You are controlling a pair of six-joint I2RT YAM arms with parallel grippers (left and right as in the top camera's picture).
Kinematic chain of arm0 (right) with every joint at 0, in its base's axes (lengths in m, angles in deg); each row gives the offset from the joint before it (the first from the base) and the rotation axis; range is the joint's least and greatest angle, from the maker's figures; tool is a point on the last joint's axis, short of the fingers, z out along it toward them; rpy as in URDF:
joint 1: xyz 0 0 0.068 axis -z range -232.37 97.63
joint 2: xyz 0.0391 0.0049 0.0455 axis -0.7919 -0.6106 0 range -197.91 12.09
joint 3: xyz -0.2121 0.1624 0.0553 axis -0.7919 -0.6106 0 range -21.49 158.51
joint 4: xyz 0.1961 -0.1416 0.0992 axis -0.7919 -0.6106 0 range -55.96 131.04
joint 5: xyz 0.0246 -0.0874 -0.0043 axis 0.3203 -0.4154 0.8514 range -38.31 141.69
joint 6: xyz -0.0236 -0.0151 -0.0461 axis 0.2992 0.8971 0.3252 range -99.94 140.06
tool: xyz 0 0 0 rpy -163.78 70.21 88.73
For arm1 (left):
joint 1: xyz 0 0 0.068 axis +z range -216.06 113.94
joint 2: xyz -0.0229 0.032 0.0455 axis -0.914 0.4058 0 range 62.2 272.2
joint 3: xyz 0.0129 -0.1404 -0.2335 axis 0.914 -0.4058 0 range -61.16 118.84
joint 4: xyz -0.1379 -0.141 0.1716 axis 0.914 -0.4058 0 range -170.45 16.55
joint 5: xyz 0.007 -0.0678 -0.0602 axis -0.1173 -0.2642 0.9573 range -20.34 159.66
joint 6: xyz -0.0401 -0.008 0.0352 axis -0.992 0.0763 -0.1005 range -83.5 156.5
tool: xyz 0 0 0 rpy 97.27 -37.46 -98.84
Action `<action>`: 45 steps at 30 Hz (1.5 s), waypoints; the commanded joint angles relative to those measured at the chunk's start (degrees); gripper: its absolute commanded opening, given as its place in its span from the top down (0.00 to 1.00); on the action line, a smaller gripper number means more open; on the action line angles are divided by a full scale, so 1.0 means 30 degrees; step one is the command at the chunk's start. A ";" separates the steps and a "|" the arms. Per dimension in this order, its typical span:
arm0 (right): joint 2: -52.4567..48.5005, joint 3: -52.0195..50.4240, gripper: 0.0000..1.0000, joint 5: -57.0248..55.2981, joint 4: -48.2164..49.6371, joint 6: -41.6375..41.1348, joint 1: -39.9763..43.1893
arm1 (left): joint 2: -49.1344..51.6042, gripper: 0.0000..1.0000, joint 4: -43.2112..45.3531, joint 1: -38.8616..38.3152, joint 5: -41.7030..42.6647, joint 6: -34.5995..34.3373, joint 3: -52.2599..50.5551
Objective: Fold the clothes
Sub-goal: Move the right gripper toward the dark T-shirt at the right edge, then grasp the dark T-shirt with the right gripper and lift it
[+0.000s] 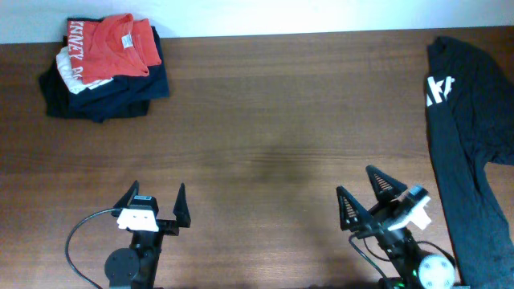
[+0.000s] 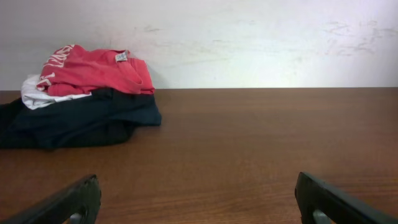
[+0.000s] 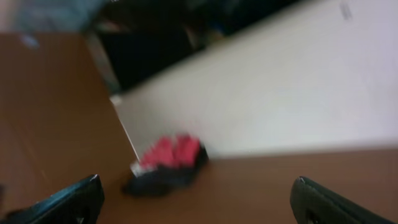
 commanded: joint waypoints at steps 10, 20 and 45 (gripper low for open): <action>-0.7635 0.8233 0.01 -0.1967 -0.0831 0.8699 -0.0087 | -0.0095 0.01 -0.0036 -0.0087 -0.0138 0.0364 -0.0109; -2.4509 2.7685 0.01 -0.7934 -1.3355 1.0724 0.3891 | -0.0095 0.01 -0.0036 -0.0087 -0.0131 0.0364 -0.0109; -4.4085 3.8468 0.01 -0.8896 -2.4713 0.9340 1.3420 | -0.0095 0.01 -0.0036 -0.0087 -0.0138 0.0364 -0.0109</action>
